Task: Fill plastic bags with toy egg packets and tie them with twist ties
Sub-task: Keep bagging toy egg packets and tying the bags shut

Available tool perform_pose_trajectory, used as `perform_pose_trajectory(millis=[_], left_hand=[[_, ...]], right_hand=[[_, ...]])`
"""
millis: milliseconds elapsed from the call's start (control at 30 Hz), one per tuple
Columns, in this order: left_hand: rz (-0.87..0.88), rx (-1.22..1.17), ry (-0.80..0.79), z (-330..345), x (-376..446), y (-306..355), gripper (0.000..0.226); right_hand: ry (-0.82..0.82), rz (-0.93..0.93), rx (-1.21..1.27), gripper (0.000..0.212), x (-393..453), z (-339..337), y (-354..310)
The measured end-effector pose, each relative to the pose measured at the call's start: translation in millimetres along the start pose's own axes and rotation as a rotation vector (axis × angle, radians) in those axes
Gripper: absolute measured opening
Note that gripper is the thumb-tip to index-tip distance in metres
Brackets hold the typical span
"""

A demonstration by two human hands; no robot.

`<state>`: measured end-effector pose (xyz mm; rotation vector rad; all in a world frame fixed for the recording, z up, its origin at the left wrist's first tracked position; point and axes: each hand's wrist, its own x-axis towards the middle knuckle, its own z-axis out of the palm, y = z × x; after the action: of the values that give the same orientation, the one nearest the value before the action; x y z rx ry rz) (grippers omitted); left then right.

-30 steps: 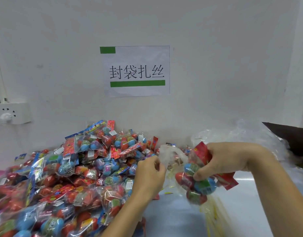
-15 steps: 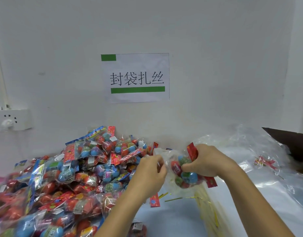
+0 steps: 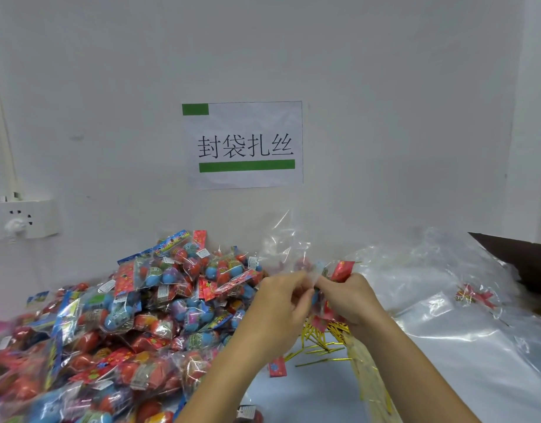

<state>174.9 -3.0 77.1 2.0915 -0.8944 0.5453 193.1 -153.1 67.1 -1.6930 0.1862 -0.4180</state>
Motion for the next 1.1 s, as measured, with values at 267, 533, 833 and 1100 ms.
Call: perform_pose_trajectory(millis=[267,533,833,1100], left_hand=[[-0.051,0.001,0.152,-5.3,1.8,-11.0,0.023],[-0.088,0.046,0.001,-3.1,0.5,-4.9,0.022],[-0.084,-0.033,-0.533,-13.2,-3.4,8.9,0.024],[-0.017,0.098,0.0,1.0,1.1,13.3,0.044]], right_hand=[[0.079,-0.014,0.096,0.025,1.0,9.7,0.6],[0.225,0.045,0.59,0.022,-4.0,32.7,-2.7],[0.065,0.088,0.755,0.041,-7.1,18.7,3.4],[-0.186,-0.122,0.614,0.01,-4.1,23.7,4.4]])
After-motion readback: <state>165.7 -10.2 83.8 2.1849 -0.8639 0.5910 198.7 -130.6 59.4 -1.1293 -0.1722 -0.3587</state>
